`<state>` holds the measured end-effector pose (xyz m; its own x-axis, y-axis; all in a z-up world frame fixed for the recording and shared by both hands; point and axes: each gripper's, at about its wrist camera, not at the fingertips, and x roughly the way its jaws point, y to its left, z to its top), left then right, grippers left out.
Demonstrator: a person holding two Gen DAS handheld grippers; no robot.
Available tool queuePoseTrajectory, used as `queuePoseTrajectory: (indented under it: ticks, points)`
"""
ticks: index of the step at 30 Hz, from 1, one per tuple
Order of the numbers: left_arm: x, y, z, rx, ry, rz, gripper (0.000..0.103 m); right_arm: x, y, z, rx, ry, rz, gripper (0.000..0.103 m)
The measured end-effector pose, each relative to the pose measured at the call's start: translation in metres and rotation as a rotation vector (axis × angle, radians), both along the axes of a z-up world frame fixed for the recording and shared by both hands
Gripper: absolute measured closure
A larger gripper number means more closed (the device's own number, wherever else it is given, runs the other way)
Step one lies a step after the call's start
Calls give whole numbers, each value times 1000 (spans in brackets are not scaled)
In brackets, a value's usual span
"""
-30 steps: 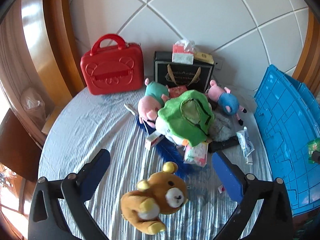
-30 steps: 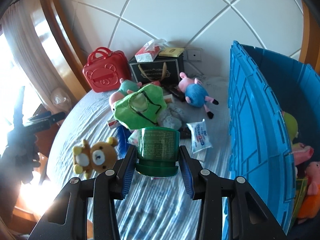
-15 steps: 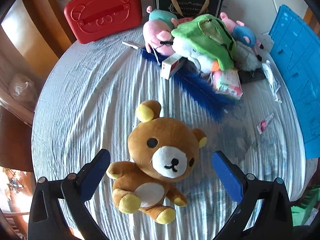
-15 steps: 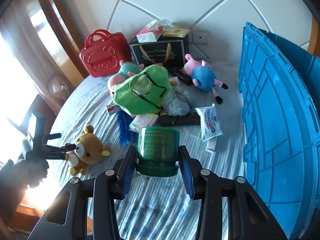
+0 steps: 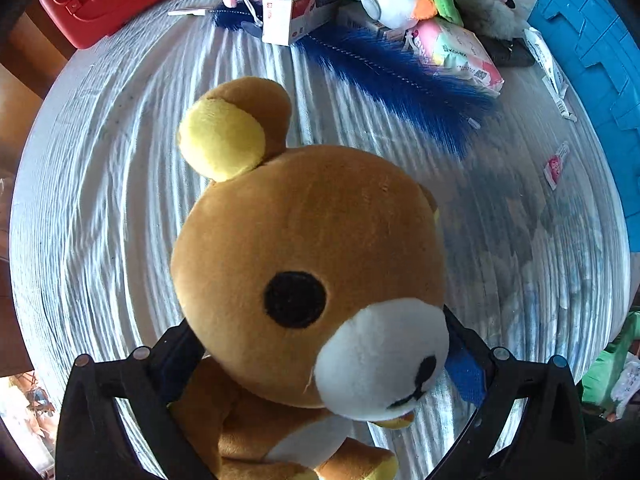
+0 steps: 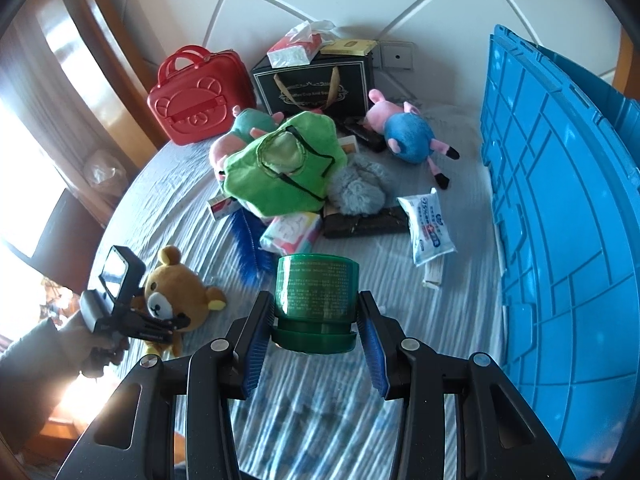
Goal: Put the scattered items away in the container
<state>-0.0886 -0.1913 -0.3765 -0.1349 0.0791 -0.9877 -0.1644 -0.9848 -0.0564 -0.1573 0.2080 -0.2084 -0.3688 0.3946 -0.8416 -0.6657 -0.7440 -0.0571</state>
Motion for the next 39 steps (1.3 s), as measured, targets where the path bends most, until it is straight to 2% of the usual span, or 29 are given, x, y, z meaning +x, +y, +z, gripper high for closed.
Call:
queuePoseTrajectory:
  ticks: [4,7,13,23,32,39]
  points:
    - [4,2,9,-7,8,13,16,-4,-4,1,3,3,5,62]
    - [12,0,18,-21,19,37,20,-6,-7,3,7,8,14,62]
    - [25,6,59,-45,92,70,21,-6,-14,10,17,17,39,62]
    - [15,27,160,-58,276,130,21,6,-22,33,39,57,84,62]
    - [11,55,245,-77,430,128,21,29,-18,69,73,106,115,62]
    - [3,105,299,-78,541,79,21,56,-8,106,109,168,107,62]
